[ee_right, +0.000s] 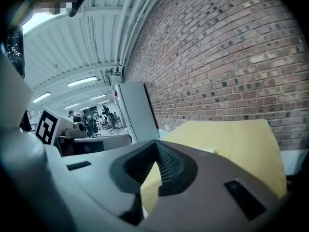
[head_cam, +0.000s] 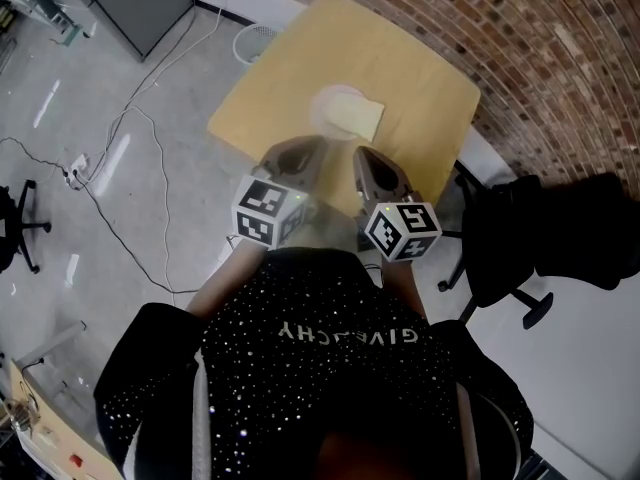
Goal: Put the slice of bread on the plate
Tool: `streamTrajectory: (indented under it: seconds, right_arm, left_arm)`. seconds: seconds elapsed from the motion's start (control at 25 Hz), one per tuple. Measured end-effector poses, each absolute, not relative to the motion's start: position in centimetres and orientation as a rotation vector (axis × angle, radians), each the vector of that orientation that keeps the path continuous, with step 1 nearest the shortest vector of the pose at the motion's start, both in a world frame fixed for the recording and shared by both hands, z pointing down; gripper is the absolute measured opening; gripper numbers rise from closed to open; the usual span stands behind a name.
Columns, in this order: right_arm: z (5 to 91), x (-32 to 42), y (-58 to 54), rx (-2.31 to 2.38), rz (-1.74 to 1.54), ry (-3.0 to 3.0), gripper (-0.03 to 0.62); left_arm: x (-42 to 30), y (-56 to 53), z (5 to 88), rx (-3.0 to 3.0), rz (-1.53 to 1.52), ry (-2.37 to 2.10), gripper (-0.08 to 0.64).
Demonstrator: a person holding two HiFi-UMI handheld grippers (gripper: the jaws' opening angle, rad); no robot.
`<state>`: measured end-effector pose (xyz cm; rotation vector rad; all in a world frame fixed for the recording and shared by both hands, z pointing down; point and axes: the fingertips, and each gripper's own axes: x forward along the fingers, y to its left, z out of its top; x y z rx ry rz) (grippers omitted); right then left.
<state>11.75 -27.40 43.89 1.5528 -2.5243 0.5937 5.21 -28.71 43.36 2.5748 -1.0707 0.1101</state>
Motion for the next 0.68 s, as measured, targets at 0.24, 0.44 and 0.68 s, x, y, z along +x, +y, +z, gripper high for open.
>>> streamTrajectory:
  seconds: [0.24,0.44,0.68]
  right_arm:
    - [44.0,12.6,-26.4,1.554,0.6,-2.529,0.011]
    - [44.2,12.9,-25.5,1.564,0.615,-2.528,0.011]
    - [44.5,13.5,-24.9,1.578,0.623,-2.515,0.011]
  left_arm:
    - [5.6,-27.5,44.0,2.551,0.118,-1.078,0.011]
    - [5.8,-26.8,44.7,2.536,0.126,-1.066,0.011]
    - [6.4,-26.2,45.3,2.536,0.133,-1.049,0.011]
